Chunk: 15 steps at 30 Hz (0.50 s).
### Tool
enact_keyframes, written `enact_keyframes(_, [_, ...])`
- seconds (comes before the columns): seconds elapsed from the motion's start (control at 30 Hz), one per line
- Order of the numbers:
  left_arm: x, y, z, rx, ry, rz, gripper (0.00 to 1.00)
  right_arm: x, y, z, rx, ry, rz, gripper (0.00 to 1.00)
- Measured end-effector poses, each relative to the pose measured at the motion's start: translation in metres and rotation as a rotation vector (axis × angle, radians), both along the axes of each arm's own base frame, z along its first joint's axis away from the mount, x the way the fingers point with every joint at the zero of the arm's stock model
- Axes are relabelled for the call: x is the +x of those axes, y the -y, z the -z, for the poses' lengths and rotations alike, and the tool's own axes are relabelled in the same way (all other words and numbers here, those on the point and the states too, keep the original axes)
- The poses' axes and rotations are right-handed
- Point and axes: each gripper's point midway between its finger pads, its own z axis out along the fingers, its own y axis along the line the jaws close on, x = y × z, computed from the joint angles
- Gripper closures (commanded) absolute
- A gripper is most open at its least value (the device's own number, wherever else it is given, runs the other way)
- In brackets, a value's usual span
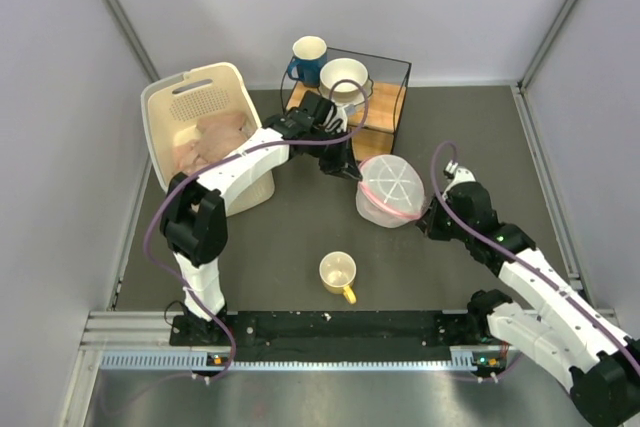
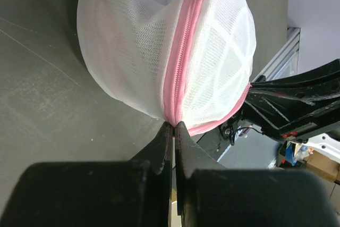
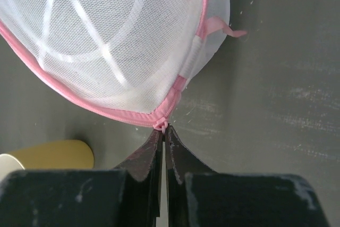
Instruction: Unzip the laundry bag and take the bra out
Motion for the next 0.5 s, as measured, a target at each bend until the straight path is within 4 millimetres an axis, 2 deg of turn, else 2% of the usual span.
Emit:
enact_keyframes(0.27, [0.007,-0.011,0.000,0.002,0.010,0.005,1.00,0.003,-0.003,-0.007,0.023,0.031,-0.022,1.00])
enact_keyframes(0.4, [0.016,-0.006,0.000,-0.011,0.017,0.020,1.00,0.003,-0.003,-0.012,0.030,0.047,-0.021,1.00])
enact_keyframes(0.5, [0.022,-0.001,0.007,-0.019,0.001,0.032,1.00,0.003,-0.002,-0.012,0.028,0.049,-0.017,1.00])
